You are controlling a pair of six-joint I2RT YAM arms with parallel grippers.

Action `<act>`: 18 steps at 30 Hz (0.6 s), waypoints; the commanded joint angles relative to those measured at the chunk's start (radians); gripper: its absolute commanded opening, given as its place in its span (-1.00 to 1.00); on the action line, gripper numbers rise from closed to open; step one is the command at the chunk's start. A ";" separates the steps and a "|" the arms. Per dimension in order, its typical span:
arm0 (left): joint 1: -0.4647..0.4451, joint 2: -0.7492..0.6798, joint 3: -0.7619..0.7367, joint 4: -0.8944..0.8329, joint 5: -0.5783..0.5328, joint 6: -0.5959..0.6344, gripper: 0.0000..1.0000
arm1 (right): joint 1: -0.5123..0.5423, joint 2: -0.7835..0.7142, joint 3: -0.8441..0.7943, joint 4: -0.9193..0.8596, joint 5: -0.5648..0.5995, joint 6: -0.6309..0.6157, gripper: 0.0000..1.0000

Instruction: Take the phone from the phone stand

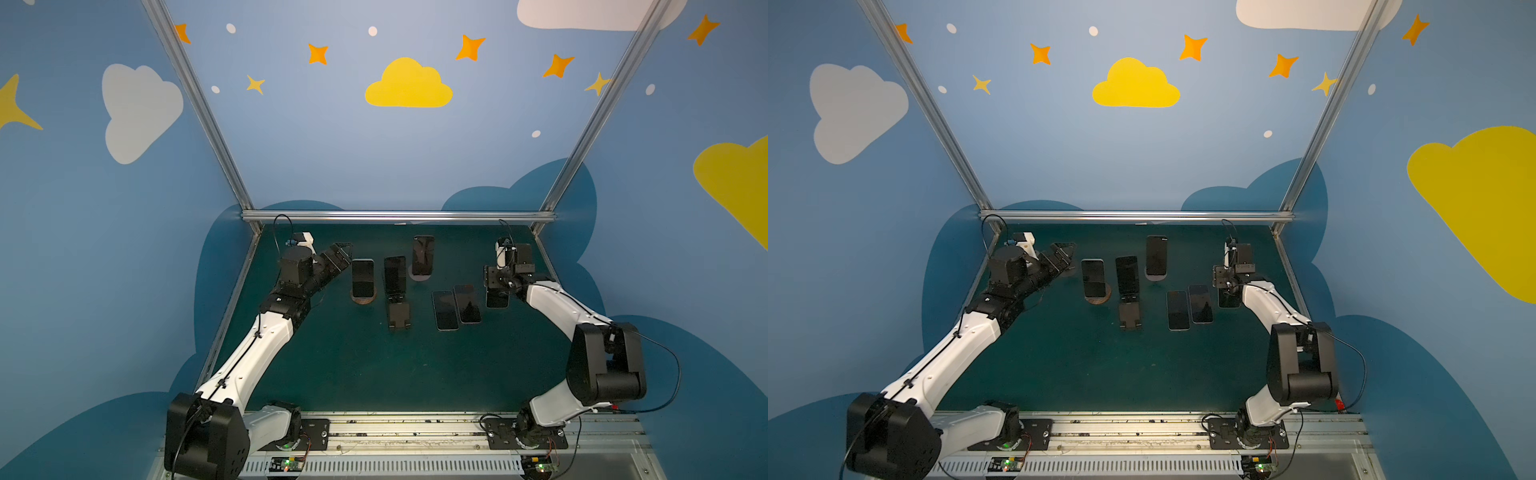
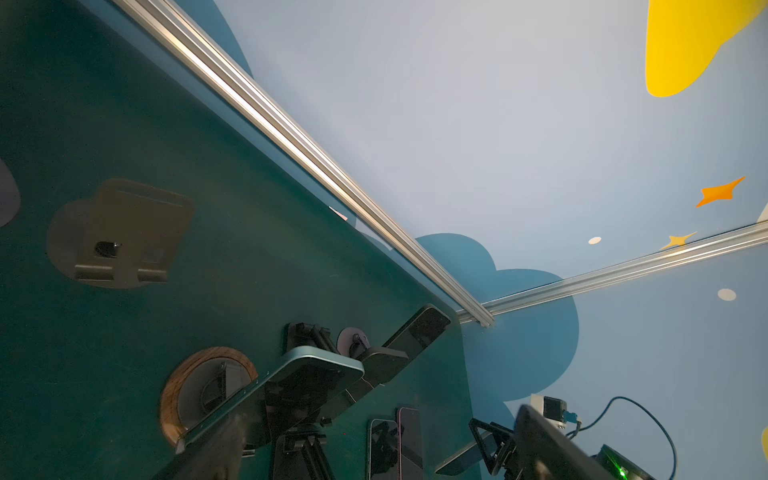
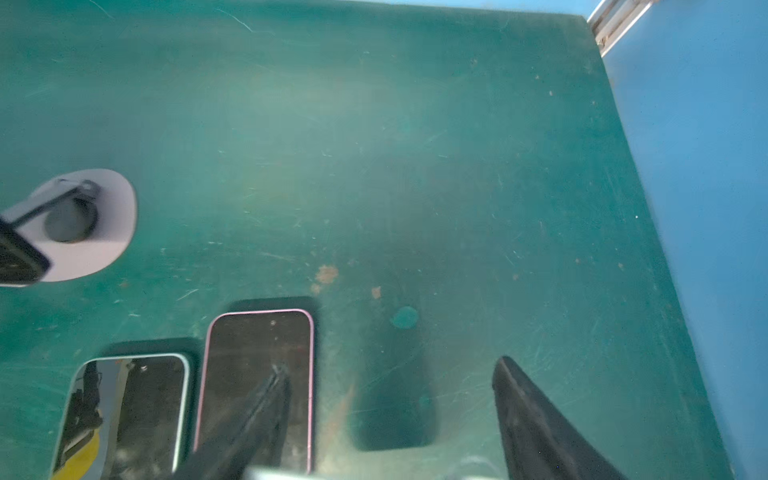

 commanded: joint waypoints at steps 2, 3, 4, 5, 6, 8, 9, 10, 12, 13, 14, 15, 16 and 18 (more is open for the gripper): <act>-0.003 0.003 0.014 0.016 0.005 -0.001 1.00 | -0.022 0.049 0.108 -0.150 -0.015 -0.002 0.22; -0.003 0.006 0.014 0.017 0.005 -0.002 1.00 | -0.026 0.062 0.126 -0.176 -0.018 -0.002 0.22; -0.002 0.009 0.015 0.017 0.007 -0.005 1.00 | -0.027 0.076 0.144 -0.202 -0.015 -0.002 0.22; 0.000 0.010 0.014 0.018 0.010 -0.007 1.00 | -0.028 0.091 0.160 -0.220 -0.010 0.003 0.23; 0.003 0.009 0.015 0.021 0.015 -0.011 1.00 | -0.032 0.103 0.170 -0.231 -0.011 0.007 0.23; 0.005 0.007 0.014 0.023 0.016 -0.012 1.00 | -0.039 0.133 0.191 -0.251 -0.028 0.010 0.23; 0.007 0.004 0.013 0.022 0.012 -0.009 1.00 | -0.038 0.154 0.210 -0.276 -0.033 0.015 0.23; 0.008 0.003 0.013 0.020 0.009 -0.008 1.00 | -0.038 0.168 0.222 -0.294 -0.033 0.025 0.23; 0.013 0.008 0.013 0.023 0.014 -0.012 1.00 | -0.042 0.212 0.264 -0.344 -0.043 0.034 0.23; 0.014 0.012 0.013 0.024 0.018 -0.014 1.00 | -0.044 0.230 0.283 -0.364 -0.052 0.036 0.23; 0.016 0.013 0.013 0.024 0.018 -0.013 1.00 | -0.046 0.246 0.299 -0.380 -0.062 0.037 0.23; 0.017 0.014 0.013 0.025 0.016 -0.013 1.00 | -0.047 0.262 0.315 -0.398 -0.070 0.038 0.23; 0.019 0.017 0.013 0.026 0.018 -0.015 1.00 | -0.050 0.277 0.324 -0.408 -0.078 0.034 0.22; 0.025 0.021 0.013 0.030 0.025 -0.021 1.00 | -0.053 0.294 0.338 -0.424 -0.084 0.026 0.22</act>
